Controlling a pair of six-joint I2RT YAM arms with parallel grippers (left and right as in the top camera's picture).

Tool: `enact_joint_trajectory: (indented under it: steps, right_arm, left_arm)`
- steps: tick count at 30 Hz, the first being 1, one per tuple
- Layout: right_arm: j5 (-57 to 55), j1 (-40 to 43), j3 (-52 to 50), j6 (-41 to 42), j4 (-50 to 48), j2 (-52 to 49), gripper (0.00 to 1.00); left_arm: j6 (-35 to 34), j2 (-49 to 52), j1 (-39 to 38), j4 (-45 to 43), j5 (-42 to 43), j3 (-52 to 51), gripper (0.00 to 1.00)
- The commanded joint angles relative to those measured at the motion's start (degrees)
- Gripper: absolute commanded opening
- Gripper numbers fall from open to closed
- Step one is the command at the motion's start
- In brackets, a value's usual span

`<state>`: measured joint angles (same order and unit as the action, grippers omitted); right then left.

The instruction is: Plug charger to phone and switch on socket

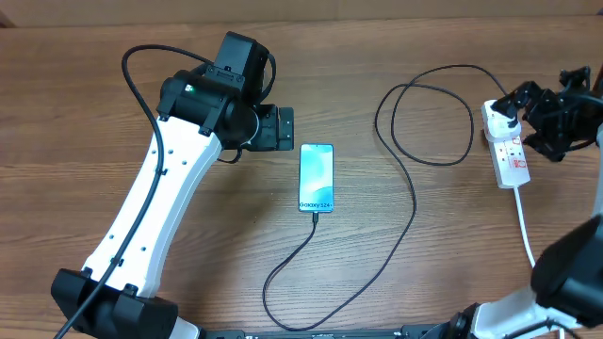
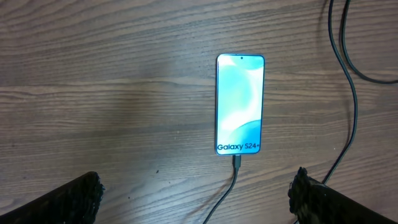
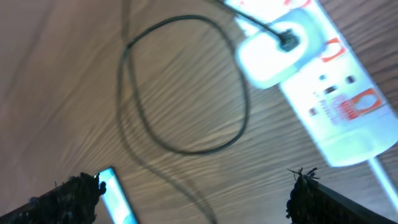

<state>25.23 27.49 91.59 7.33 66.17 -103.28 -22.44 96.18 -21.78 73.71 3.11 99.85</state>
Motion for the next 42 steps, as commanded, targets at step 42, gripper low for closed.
enact_joint_trajectory:
  steps: [42]
  right_arm:
    - [-4.4,0.8,1.4,-7.8,-17.2,-16.5,1.00]
  left_arm:
    - [0.6,-0.1,-0.5,-0.1,-0.7,1.1,0.99]
